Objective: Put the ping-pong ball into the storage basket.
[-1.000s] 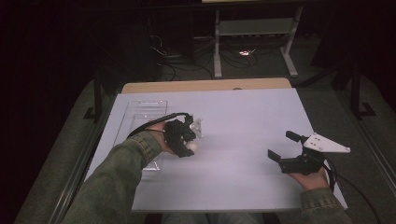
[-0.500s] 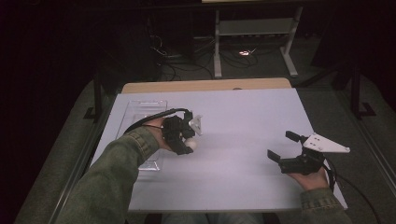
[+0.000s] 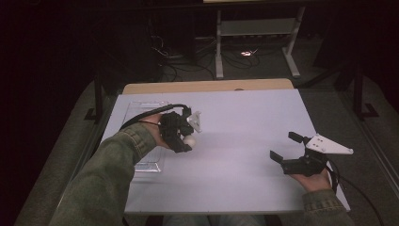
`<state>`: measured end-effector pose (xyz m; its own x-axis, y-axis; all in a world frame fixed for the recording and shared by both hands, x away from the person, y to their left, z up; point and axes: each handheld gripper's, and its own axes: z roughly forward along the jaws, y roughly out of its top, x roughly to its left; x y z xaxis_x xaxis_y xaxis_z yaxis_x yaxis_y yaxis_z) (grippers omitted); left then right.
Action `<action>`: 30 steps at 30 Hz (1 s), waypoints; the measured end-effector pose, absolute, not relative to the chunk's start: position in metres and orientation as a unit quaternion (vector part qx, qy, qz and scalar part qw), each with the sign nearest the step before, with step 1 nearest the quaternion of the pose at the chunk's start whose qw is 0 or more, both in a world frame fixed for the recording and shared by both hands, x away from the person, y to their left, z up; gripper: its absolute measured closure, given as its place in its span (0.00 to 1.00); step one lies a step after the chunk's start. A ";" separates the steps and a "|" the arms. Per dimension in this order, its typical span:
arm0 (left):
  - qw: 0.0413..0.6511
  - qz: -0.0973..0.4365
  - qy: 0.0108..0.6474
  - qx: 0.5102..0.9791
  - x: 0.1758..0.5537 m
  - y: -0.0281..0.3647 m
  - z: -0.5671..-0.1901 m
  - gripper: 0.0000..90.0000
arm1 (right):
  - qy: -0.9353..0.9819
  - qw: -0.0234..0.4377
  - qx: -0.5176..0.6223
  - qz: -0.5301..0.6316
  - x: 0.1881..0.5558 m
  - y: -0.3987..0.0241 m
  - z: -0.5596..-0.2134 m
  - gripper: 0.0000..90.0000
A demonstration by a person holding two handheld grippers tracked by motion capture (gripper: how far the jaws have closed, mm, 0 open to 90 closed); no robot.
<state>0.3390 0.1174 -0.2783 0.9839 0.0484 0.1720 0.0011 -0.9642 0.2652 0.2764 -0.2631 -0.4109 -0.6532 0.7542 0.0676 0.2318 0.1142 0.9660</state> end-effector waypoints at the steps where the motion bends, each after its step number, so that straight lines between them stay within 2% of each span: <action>1: 0.133 0.089 0.013 0.987 0.339 0.117 -0.278 0.56 | 0.711 0.230 0.347 0.567 0.276 -0.263 -0.411 0.00; 13: 0.142 0.097 0.010 0.985 0.338 0.125 -0.260 0.56 | 0.711 0.230 0.346 0.567 0.277 -0.262 -0.411 0.00; 30: 0.132 0.097 0.036 0.986 0.340 0.153 -0.260 0.56 | 0.711 0.229 0.346 0.567 0.277 -0.262 -0.411 0.00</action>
